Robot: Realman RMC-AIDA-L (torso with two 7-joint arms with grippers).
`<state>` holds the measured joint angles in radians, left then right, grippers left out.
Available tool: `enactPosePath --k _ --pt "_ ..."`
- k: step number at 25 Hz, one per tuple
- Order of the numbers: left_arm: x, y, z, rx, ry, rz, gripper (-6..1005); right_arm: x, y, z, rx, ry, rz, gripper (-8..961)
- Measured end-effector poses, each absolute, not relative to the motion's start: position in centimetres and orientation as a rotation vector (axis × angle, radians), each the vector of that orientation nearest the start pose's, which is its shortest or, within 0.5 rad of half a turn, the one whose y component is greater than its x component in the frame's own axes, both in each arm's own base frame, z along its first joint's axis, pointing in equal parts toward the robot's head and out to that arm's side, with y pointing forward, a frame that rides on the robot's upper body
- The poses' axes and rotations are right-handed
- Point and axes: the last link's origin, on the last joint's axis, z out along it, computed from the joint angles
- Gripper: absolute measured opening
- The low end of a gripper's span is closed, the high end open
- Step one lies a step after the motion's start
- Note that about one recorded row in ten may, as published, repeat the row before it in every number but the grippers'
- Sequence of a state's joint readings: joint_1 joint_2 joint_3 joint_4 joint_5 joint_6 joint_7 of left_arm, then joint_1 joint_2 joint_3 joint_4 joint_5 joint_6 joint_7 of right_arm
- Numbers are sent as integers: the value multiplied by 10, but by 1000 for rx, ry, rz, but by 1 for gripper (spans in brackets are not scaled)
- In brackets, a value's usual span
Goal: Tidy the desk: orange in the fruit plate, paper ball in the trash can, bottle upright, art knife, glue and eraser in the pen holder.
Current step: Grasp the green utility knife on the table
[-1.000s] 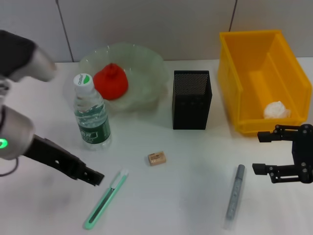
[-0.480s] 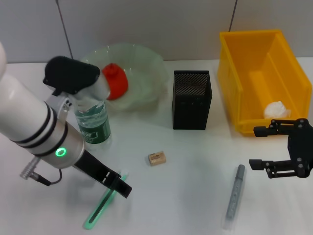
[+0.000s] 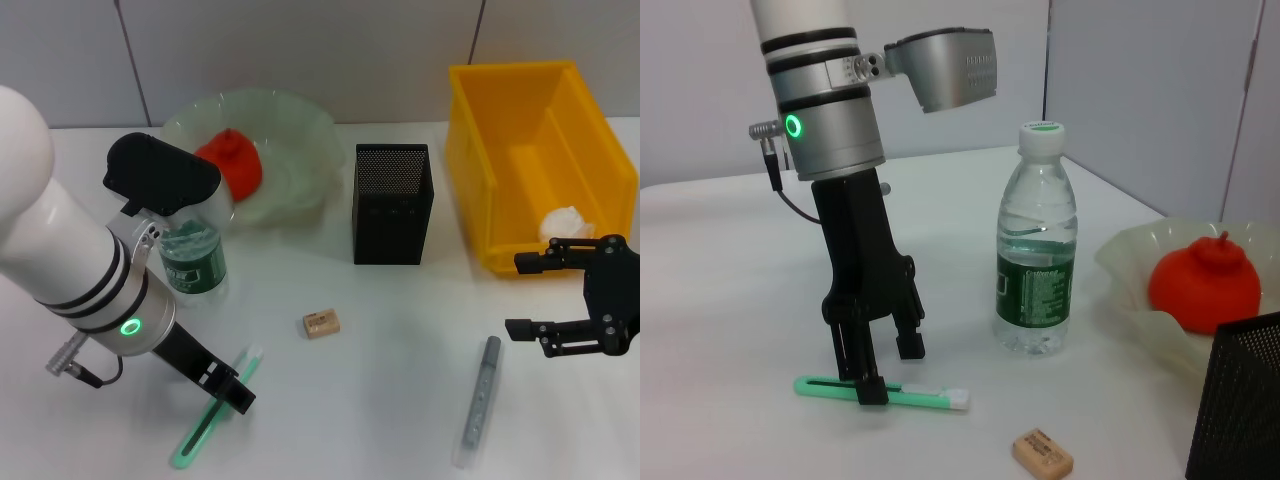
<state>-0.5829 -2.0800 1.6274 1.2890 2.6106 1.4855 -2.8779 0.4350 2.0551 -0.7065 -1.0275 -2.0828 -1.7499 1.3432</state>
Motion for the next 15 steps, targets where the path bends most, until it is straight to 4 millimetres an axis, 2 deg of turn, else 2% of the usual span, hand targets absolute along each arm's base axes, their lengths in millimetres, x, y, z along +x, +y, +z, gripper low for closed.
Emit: enactPosePath --k 15 --pt "-175 334 -54 -2514 -1035 695 740 263 314 60 -2802 249 436 777"
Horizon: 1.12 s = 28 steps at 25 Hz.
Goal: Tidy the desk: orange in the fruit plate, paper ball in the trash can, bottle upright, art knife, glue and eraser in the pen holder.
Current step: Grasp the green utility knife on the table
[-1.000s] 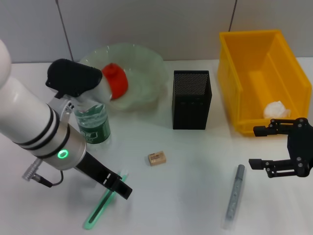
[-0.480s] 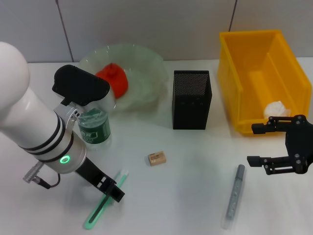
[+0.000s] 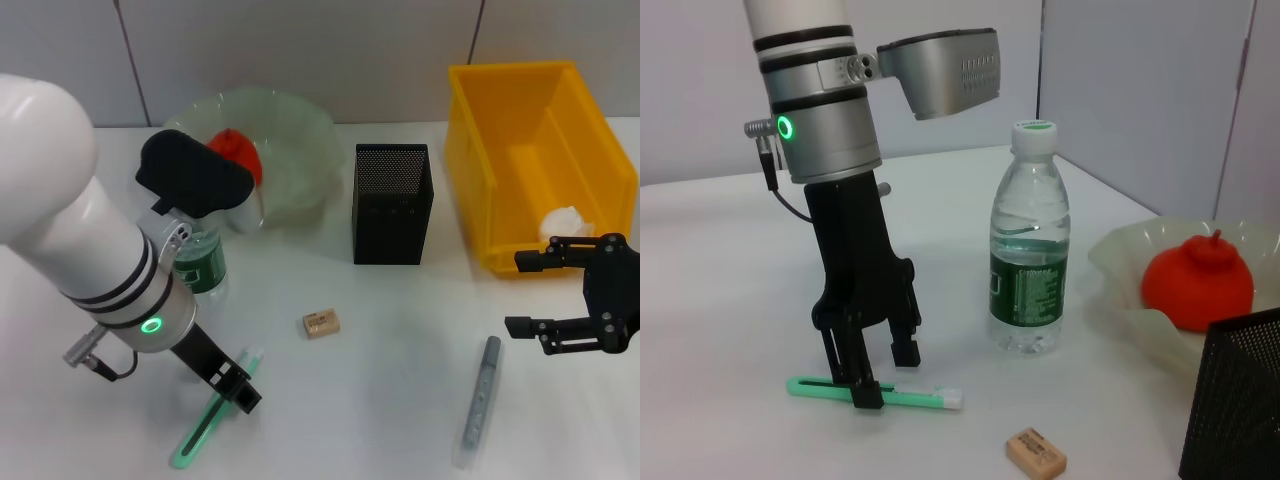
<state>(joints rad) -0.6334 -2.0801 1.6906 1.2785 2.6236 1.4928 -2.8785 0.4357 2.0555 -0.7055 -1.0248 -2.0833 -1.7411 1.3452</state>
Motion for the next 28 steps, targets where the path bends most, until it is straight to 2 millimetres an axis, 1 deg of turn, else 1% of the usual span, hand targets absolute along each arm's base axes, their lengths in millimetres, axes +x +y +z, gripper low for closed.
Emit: enactPosePath --k 4,15,28 --pt "-172 337 -54 -2515 -1024 702 665 263 313 60 -2801 251 437 777" --pt "-176 342 -60 -2506 -1038 749 664 262 313 59 -2803 251 440 777" --pt "-173 345 -63 -2507 -992 771 663 262 313 59 -2803 248 440 776"
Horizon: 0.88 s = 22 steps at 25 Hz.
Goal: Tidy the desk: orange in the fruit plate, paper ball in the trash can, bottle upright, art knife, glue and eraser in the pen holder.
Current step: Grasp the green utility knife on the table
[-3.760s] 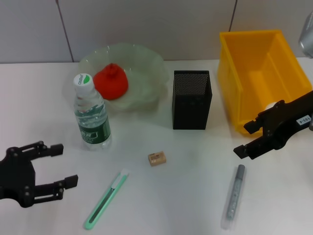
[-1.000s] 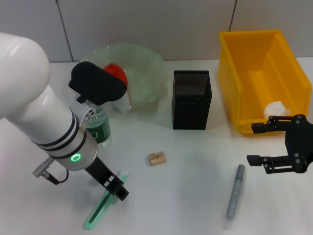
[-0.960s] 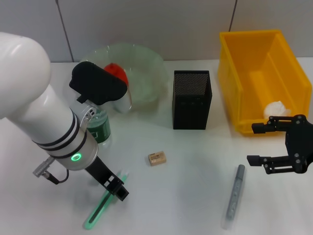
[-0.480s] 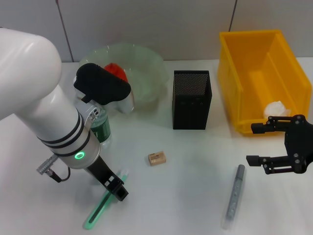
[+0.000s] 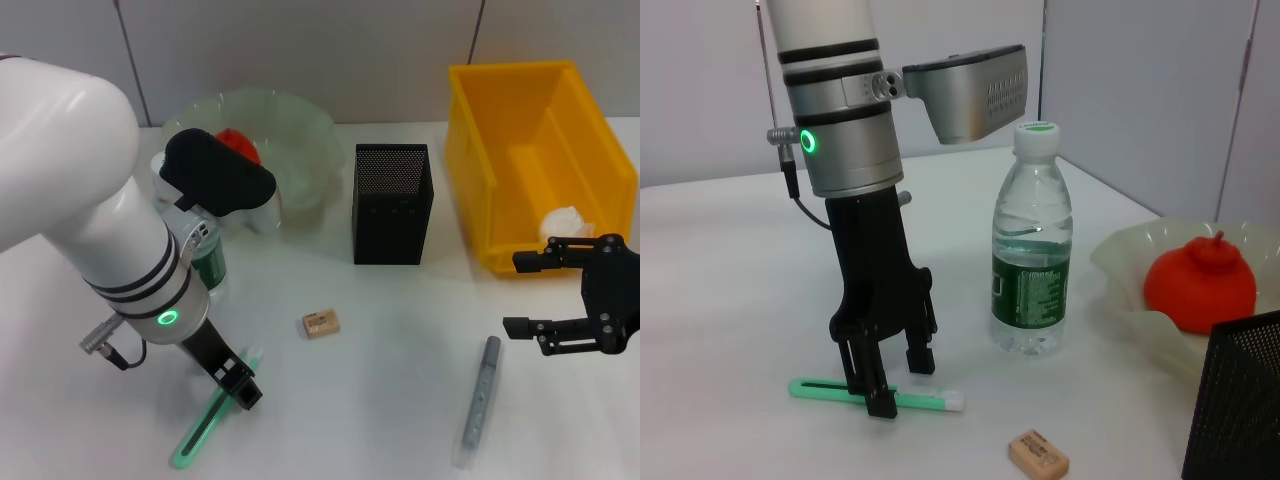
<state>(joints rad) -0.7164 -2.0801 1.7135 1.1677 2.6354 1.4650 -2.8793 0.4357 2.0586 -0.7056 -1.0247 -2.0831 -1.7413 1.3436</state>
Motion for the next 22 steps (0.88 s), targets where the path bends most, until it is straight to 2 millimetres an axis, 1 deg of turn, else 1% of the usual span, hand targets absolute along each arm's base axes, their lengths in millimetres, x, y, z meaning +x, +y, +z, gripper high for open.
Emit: enactPosePath --k 7,19,21,22 --pt "-173 345 -64 -2510 -993 774 663 262 314 59 -2802 248 439 776" --pt "-173 344 -65 -2515 -985 781 509 263 315 59 -2792 254 434 776" --pt "-173 343 -65 -2515 -982 785 288 263 315 59 -2791 254 434 776" --pt "-173 343 -66 -2515 -981 788 266 263 315 59 -2791 254 434 776"
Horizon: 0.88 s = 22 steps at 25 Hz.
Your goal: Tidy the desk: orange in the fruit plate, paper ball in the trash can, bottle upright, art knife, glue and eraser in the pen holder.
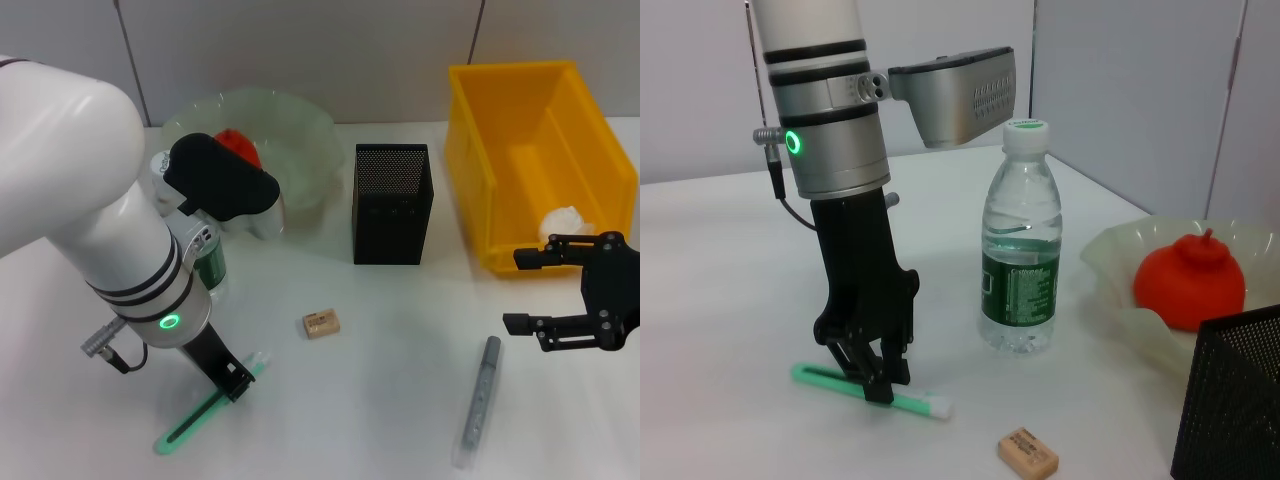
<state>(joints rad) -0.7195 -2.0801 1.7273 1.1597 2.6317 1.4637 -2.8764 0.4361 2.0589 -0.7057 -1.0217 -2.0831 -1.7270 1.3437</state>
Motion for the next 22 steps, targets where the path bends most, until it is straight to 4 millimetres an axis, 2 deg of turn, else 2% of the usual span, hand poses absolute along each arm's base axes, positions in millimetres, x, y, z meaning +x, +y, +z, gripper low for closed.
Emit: enactPosePath --k 4,11,15,22 --pt "-174 343 -66 -2514 -982 791 180 263 315 59 -2791 254 434 776" --pt "-175 343 -65 -2512 -986 781 180 263 315 59 -2791 256 434 776" --pt "-169 343 -60 -2517 -971 756 180 264 314 59 -2790 258 433 776" --pt "-155 342 -23 -2524 -963 593 180 266 315 64 -2768 271 446 776"
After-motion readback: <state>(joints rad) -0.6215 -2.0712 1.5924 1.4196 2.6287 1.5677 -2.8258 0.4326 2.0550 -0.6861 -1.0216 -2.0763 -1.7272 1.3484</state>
